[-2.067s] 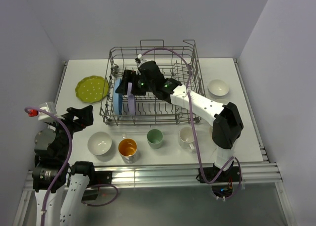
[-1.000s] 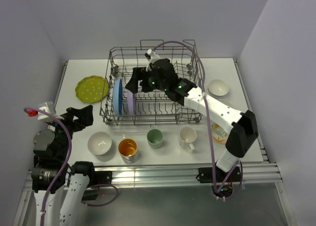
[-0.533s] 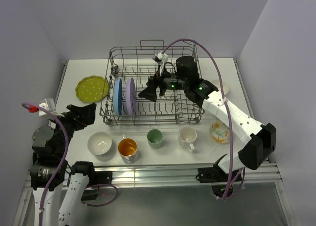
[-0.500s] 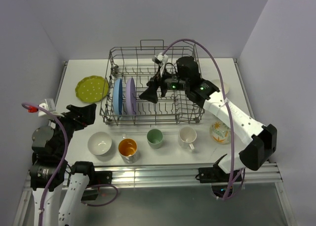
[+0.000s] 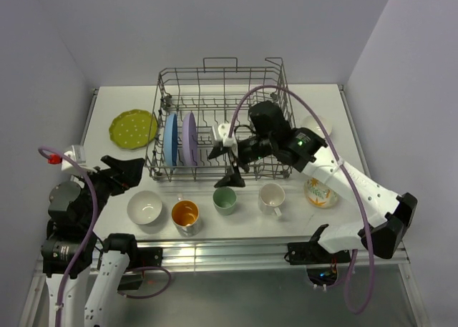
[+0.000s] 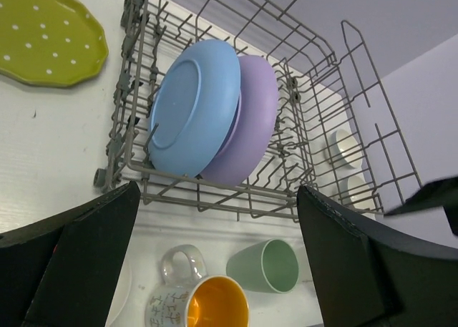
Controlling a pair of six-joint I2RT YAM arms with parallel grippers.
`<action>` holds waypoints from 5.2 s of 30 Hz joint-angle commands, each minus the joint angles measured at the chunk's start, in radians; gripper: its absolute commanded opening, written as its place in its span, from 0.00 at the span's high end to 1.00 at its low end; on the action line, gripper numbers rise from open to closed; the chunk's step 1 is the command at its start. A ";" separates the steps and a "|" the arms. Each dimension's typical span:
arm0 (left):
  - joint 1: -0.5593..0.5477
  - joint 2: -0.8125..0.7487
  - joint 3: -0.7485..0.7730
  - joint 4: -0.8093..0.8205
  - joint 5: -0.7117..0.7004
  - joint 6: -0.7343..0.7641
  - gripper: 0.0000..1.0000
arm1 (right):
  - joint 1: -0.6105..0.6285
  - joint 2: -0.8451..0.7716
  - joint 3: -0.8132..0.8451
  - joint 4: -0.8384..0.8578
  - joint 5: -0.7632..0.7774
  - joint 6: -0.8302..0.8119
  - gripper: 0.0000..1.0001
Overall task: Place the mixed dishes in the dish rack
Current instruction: Insert the plate into the dish rack, then grab a plate with the left arm
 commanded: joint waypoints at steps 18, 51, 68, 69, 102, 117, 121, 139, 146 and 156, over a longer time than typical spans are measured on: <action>-0.002 0.108 -0.067 -0.097 0.138 -0.104 0.01 | 0.165 -0.074 -0.071 -0.296 0.012 -0.526 0.13; -0.002 0.060 -0.126 -0.061 0.195 -0.061 0.01 | 0.382 -0.004 -0.202 -0.151 0.383 -0.563 0.16; 0.047 0.529 0.135 -0.061 -0.499 -0.484 0.12 | 0.075 -0.132 -0.063 -0.099 0.115 -0.289 0.16; 0.069 0.558 0.143 -0.025 -0.477 -0.483 0.12 | 0.051 -0.137 -0.059 -0.084 0.105 -0.266 0.16; 0.469 1.602 0.425 0.253 0.029 -0.179 0.40 | -0.102 -0.195 -0.142 0.080 -0.013 -0.117 0.16; 0.448 1.725 0.571 0.141 -0.063 -0.134 0.49 | -0.103 -0.180 -0.131 0.068 -0.033 -0.118 0.16; 0.420 1.749 0.600 0.120 -0.113 -0.118 0.52 | -0.102 -0.180 -0.129 0.065 -0.037 -0.118 0.16; 0.393 1.712 0.582 0.135 -0.140 -0.110 1.00 | -0.102 -0.188 -0.111 0.022 -0.073 -0.133 0.16; 0.435 1.541 0.501 0.175 -0.020 -0.117 1.00 | -0.056 -0.119 -0.015 -0.022 -0.005 -0.147 0.17; 0.497 1.369 0.421 0.196 0.083 -0.142 1.00 | 0.110 0.033 0.143 -0.021 0.176 -0.160 0.17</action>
